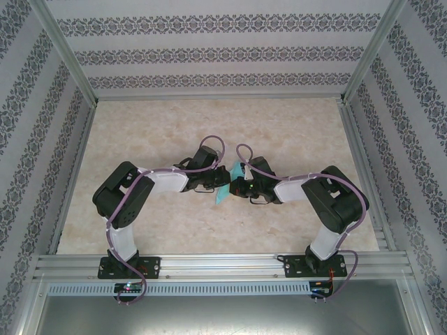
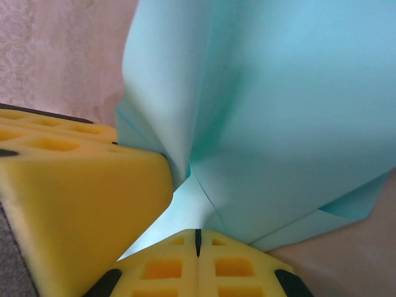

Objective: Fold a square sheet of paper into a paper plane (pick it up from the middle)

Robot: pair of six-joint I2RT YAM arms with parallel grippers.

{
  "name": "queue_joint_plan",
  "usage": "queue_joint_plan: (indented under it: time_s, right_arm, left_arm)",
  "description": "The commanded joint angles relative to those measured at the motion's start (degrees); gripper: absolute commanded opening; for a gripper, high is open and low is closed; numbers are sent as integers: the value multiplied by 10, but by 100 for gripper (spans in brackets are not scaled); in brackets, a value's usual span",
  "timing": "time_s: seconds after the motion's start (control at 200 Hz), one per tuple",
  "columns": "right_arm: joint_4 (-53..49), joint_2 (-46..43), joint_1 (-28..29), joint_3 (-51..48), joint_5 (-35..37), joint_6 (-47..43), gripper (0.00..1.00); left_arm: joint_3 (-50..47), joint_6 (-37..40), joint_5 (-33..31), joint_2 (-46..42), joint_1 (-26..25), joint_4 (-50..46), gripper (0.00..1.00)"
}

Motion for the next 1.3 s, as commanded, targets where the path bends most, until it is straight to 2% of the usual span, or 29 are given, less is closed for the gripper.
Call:
queue_joint_plan:
  time_s: [0.0, 0.305, 0.6, 0.729, 1.049, 1.194, 1.294]
  right_arm:
    - [-9, -5, -8, -15, 12, -6, 0]
    - [-7, -5, -13, -20, 11, -9, 0]
    - [-9, -9, -19, -25, 9, -12, 0]
    - [-6, -6, -19, -22, 6, -10, 0]
    - [-11, -12, -19, -21, 6, -12, 0]
    - [-14, -15, -19, -20, 6, -13, 0]
    - [-14, -15, -19, -20, 6, -13, 0]
  left_arm:
    - [3, -1, -3, 10, -11, 4, 12]
    - [6, -1, -7, -5, -11, 0, 16]
    - [23, 73, -63, -45, -11, -101, 38]
    - [23, 91, -66, -57, -11, -125, 42]
    - [-6, 91, -60, -73, -11, -129, 40]
    - [-17, 91, -59, -78, -11, -131, 29]
    - [-23, 90, -58, -78, -11, -129, 25]
